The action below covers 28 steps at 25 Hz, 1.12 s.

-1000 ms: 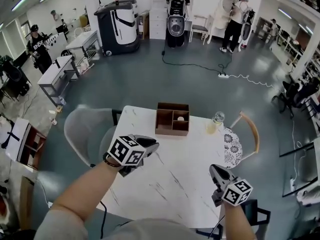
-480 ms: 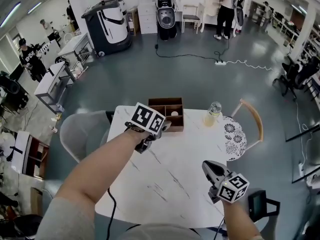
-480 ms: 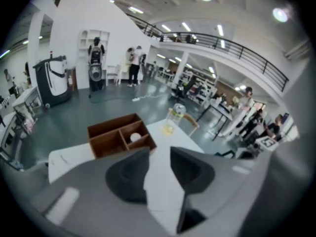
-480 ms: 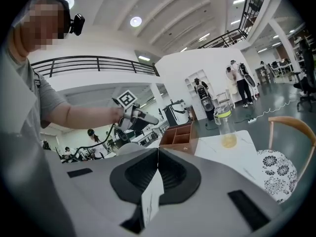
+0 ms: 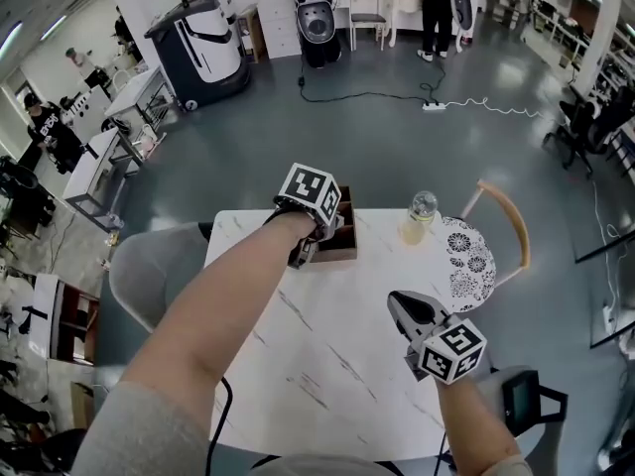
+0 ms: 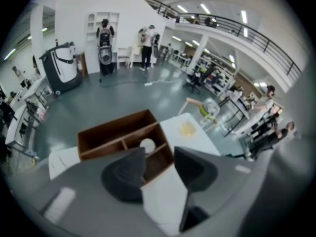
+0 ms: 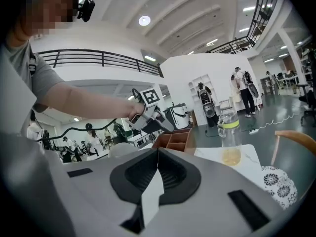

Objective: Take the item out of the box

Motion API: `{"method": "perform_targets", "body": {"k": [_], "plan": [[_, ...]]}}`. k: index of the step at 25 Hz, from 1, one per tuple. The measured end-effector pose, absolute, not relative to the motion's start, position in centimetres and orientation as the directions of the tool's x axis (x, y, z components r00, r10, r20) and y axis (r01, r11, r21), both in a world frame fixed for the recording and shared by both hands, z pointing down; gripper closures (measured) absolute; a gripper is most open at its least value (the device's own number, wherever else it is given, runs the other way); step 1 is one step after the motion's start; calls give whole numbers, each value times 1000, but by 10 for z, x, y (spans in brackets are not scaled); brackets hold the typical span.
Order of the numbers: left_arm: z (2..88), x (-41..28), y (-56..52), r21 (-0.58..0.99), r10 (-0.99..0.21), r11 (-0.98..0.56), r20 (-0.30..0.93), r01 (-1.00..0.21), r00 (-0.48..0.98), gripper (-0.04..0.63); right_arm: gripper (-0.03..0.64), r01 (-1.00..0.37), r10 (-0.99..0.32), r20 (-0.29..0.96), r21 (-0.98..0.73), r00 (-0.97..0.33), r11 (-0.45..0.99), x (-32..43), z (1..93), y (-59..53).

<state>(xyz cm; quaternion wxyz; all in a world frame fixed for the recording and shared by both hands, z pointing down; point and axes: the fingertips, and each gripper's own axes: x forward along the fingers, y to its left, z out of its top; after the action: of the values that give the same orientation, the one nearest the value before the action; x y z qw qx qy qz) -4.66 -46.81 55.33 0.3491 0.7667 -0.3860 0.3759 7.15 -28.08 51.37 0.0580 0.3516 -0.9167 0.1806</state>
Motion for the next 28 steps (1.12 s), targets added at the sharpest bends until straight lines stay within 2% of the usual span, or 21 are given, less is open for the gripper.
{"method": "perform_targets", "body": {"k": [9, 28], "plan": [[590, -34, -492, 181, -232, -440, 923, -880, 306, 344, 608, -685, -651, 211, -233, -729, 691, 58, 518, -358], [622, -37, -495, 142, -143, -421, 965, -896, 221, 314, 607, -655, -615, 226, -257, -756, 711, 45, 549, -370]]}}
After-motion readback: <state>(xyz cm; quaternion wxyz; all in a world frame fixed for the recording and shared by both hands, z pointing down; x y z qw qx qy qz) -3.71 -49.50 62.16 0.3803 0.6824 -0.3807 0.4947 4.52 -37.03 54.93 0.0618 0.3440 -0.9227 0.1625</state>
